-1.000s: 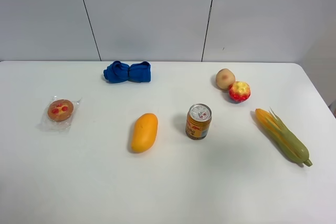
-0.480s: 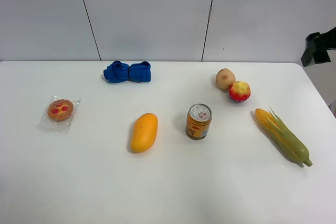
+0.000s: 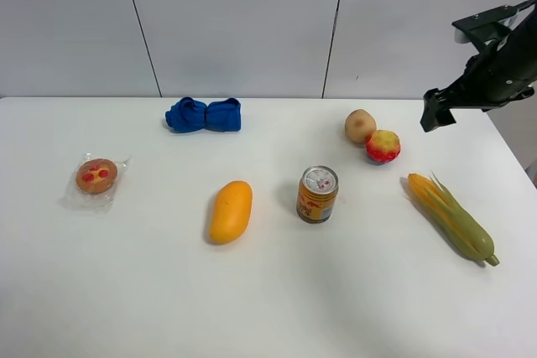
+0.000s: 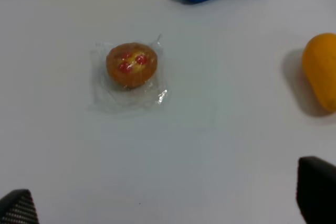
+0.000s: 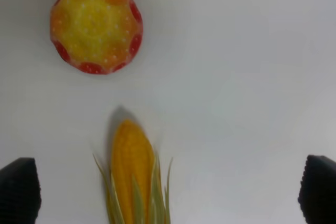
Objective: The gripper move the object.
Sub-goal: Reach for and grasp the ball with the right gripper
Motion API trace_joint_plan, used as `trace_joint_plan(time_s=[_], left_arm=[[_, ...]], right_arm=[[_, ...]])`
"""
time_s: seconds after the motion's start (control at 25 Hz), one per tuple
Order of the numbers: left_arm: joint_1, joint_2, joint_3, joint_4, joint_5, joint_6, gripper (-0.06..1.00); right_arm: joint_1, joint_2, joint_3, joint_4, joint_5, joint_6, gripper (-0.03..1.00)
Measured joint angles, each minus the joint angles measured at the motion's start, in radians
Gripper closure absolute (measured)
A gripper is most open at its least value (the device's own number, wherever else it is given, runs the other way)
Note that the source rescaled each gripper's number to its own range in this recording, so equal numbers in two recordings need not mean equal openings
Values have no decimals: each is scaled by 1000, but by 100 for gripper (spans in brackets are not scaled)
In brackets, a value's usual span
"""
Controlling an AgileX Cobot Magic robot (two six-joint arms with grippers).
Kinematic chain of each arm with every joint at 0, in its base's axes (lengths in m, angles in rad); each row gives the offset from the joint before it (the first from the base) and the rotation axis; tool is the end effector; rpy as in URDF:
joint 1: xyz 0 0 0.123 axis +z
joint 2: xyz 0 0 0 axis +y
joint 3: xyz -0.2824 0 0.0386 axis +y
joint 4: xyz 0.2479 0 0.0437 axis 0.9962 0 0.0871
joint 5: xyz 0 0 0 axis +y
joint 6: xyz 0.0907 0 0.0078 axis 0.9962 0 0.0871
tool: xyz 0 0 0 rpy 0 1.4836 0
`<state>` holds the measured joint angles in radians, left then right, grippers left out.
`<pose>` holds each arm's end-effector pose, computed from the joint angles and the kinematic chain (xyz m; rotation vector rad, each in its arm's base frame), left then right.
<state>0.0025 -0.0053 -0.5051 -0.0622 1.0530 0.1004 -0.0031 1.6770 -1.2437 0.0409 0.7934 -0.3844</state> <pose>-0.0060 -0.0049 0.2793 0.1020 2.0221 -0.0091 0.3496 0.0016 0.2526 -0.4840 2.6674 -0.0672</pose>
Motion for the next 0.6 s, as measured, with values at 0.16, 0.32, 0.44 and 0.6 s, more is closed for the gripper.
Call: trace_joint_plan(time_s=[0.16, 0.32, 0.44, 0.6], left_arm=[[0, 0, 0, 0, 0, 0, -6], [0, 0, 0, 0, 0, 0, -6], [0, 0, 0, 0, 0, 0, -6], [0, 0, 0, 0, 0, 0, -6]], right_arm=[[0, 89, 0, 50, -65, -48, -3], [0, 151, 0, 57, -136, -57, -3], [0, 180, 0, 58, -188, -68, -3], [1, 209, 0, 64, -222, -76, -3]])
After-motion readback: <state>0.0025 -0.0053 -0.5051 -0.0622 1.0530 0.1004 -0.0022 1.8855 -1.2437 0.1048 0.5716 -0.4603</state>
